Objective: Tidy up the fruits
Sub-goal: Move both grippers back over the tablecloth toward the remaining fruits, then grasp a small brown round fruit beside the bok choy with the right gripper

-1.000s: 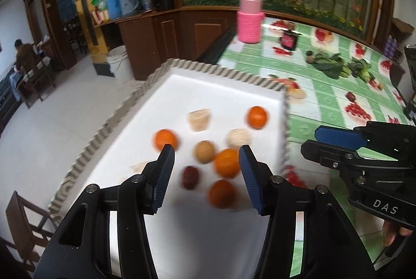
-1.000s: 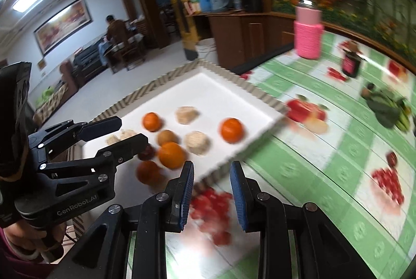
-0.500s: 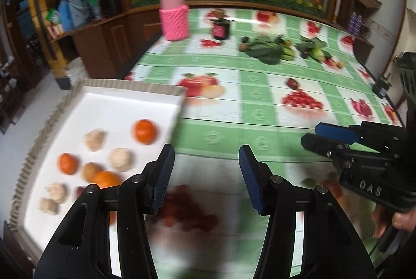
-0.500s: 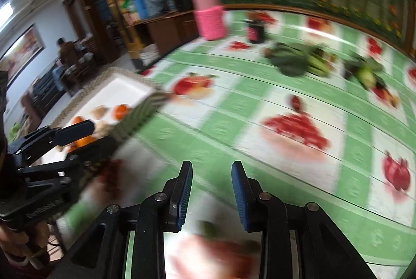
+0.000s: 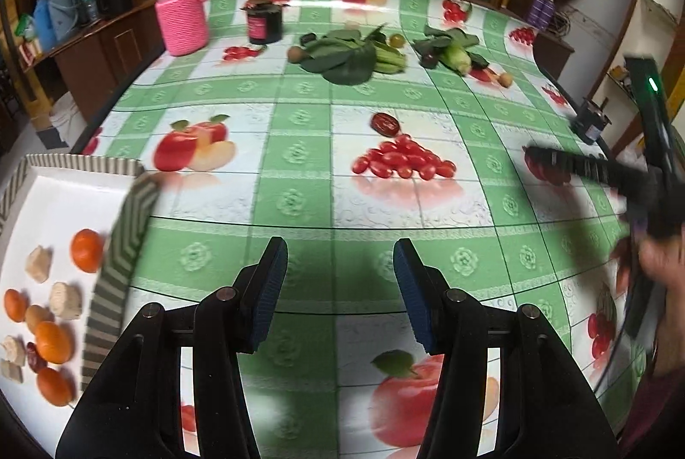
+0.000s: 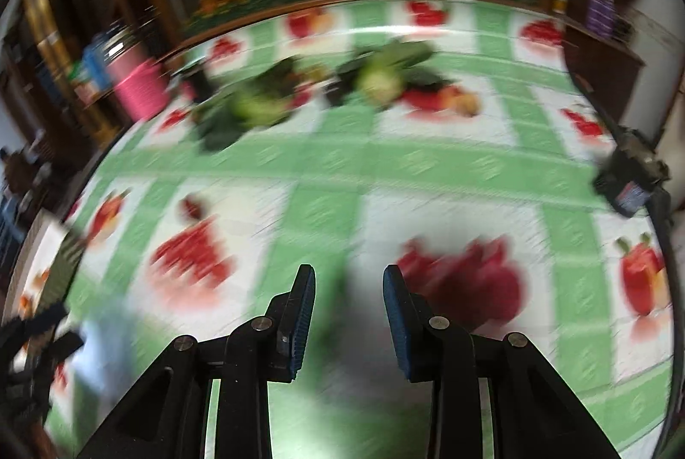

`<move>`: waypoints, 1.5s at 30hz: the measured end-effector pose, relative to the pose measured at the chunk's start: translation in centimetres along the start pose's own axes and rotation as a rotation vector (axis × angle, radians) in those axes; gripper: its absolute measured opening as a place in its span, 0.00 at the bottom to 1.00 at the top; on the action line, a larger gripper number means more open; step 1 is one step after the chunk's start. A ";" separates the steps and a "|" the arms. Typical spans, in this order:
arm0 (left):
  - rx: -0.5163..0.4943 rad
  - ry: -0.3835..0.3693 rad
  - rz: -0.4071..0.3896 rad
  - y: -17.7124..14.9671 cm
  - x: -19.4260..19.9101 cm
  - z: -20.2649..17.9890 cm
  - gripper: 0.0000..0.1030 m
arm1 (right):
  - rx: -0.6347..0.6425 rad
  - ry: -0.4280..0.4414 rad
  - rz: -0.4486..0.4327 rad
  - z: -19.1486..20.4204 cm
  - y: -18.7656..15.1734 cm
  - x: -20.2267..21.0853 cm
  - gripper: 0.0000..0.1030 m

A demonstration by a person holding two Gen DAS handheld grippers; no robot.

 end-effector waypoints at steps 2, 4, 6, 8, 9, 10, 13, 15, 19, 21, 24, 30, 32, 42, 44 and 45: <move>-0.008 -0.007 0.009 -0.1 -0.3 -0.3 0.50 | -0.036 -0.030 -0.009 -2.2 1.7 -0.5 0.31; -0.007 -0.007 0.016 -0.1 -0.8 -0.3 0.50 | -0.067 -0.037 -0.032 -4.3 3.6 -0.9 0.31; 0.007 -0.010 0.023 0.0 -1.2 0.0 0.50 | -0.073 -0.056 -0.059 -6.3 5.8 -1.6 0.31; 0.023 -0.011 0.033 0.2 -1.7 0.2 0.50 | -0.065 -0.062 -0.047 -7.2 7.1 -2.7 0.31; 0.029 -0.008 0.039 0.4 -2.0 0.3 0.50 | -0.057 -0.063 -0.031 -7.6 8.0 -3.7 0.31; 0.034 -0.006 0.042 0.5 -2.2 0.4 0.50 | -0.043 -0.061 -0.027 -7.6 8.5 -4.6 0.31; 0.051 0.002 0.045 1.1 -2.6 0.8 0.50 | 0.003 -0.082 -0.018 -8.0 9.7 -7.0 0.31; 0.063 0.012 0.047 1.6 -2.9 1.1 0.50 | 0.001 -0.096 0.003 -8.4 10.5 -8.9 0.32; 0.085 0.021 0.052 2.5 -3.7 1.4 0.50 | -0.032 -0.063 -0.013 -8.9 11.8 -10.3 0.32; 0.081 0.018 0.058 2.8 -4.2 1.2 0.50 | -0.041 -0.058 0.008 -9.1 12.1 -11.2 0.31; 0.076 0.012 0.064 3.3 -4.8 0.7 0.50 | -0.120 -0.054 0.006 -10.1 11.6 -11.6 0.29; 0.106 -0.029 0.065 5.0 -6.1 0.0 0.50 | -0.190 0.003 -0.033 -10.9 11.5 -9.9 0.21; 0.110 -0.029 0.060 5.5 -6.2 -0.1 0.50 | -0.214 0.036 -0.033 -11.2 11.7 -9.7 0.21; 0.125 -0.017 0.066 5.5 -6.6 0.3 0.50 | -0.223 -0.031 -0.020 -11.9 12.9 -9.9 0.33; 0.125 -0.011 0.069 5.4 -6.6 0.5 0.50 | -0.213 -0.058 -0.007 -12.2 13.2 -10.4 0.33; 0.124 -0.007 0.069 5.4 -6.5 0.5 0.50 | -0.205 -0.074 -0.004 -12.3 13.3 -10.6 0.33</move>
Point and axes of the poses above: each gripper's, at about its wrist camera, not at the fingertips, and x roughly against the way its jaws point, z to its left, y to its top, the point moved 3 cm from there along -x, roughly the way its jaws point, and after that the axes turned 5 degrees about -z, right-handed, at the moved point
